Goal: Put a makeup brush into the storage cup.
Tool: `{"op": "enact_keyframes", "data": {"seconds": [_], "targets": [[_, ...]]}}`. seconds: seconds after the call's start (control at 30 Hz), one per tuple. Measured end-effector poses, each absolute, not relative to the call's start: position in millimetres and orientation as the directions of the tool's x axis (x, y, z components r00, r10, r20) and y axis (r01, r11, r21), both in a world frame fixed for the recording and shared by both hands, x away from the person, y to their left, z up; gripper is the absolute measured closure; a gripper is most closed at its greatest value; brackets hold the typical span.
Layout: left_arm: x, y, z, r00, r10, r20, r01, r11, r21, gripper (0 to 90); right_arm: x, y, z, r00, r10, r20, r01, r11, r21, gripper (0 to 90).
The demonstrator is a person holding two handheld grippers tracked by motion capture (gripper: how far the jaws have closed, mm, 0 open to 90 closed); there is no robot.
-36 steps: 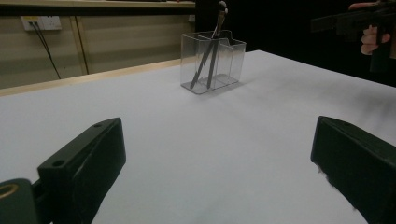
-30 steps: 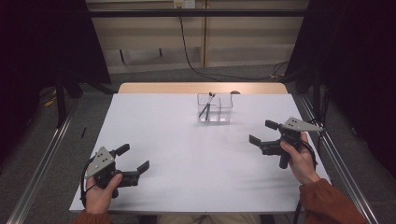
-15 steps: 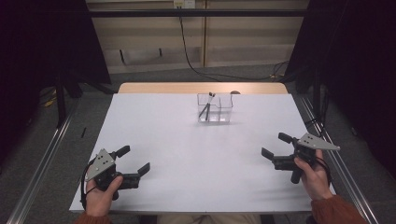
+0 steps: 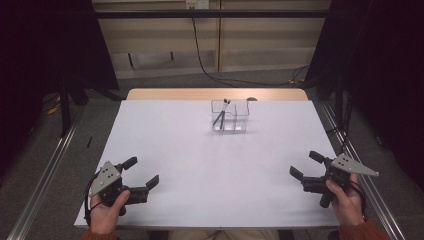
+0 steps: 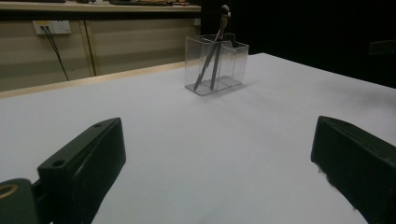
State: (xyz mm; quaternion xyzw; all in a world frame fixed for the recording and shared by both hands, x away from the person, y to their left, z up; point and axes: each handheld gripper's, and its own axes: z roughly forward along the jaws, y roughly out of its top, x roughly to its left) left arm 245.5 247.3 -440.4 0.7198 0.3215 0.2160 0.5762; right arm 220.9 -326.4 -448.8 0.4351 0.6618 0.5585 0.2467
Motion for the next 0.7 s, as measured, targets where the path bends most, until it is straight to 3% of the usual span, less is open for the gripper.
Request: {"op": "enact_keyframes", "data": {"seconds": [0.7], "targets": [[245,249,-440,0.680,0.729,-0.076,0.210,-0.094,0.973,2.7,211,-331,-450,-0.489,0.862,0.137,0.279,0.006,0.960,0.6]]}}
